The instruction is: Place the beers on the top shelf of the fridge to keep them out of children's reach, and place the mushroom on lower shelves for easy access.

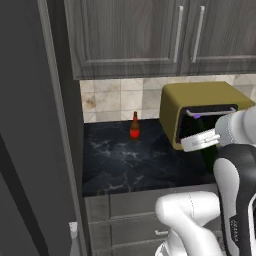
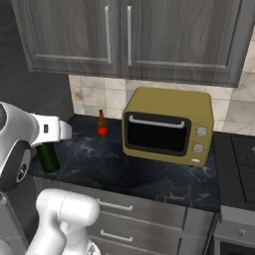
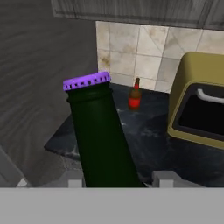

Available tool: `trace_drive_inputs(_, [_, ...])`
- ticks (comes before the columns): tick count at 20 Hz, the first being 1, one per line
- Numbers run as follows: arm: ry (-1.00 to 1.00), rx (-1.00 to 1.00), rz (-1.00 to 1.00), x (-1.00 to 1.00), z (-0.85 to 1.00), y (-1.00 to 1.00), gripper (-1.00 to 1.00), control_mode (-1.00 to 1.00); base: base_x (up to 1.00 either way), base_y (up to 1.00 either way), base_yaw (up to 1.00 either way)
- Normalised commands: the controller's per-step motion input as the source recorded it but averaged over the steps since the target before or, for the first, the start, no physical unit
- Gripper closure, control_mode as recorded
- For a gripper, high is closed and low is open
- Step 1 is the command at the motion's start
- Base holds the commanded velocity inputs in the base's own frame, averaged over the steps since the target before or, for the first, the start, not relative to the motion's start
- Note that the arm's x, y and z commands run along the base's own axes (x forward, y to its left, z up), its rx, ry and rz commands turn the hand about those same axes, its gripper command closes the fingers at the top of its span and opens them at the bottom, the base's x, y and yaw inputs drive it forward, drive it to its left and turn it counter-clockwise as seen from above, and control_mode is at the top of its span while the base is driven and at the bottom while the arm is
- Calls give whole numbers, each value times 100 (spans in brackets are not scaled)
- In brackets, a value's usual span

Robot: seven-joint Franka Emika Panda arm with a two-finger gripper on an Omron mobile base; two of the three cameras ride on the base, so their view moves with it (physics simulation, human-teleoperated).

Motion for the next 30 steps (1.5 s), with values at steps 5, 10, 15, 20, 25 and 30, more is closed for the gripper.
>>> trace_drive_inputs(5, [0,0,0,0,0,0,100,100,-100,-2,2])
trace_drive_inputs(10, [0,0,0,0,0,0,100,100,-100,25,21])
trace_drive_inputs(15, [0,0,0,0,0,0,100,100,-81,78,34])
trace_drive_inputs(20, [0,0,0,0,0,0,100,100,-49,100,32])
trace_drive_inputs(25, [0,0,0,0,0,0,100,100,-9,100,11])
trace_drive_inputs(30, [0,0,0,0,0,0,100,100,2,100,-6])
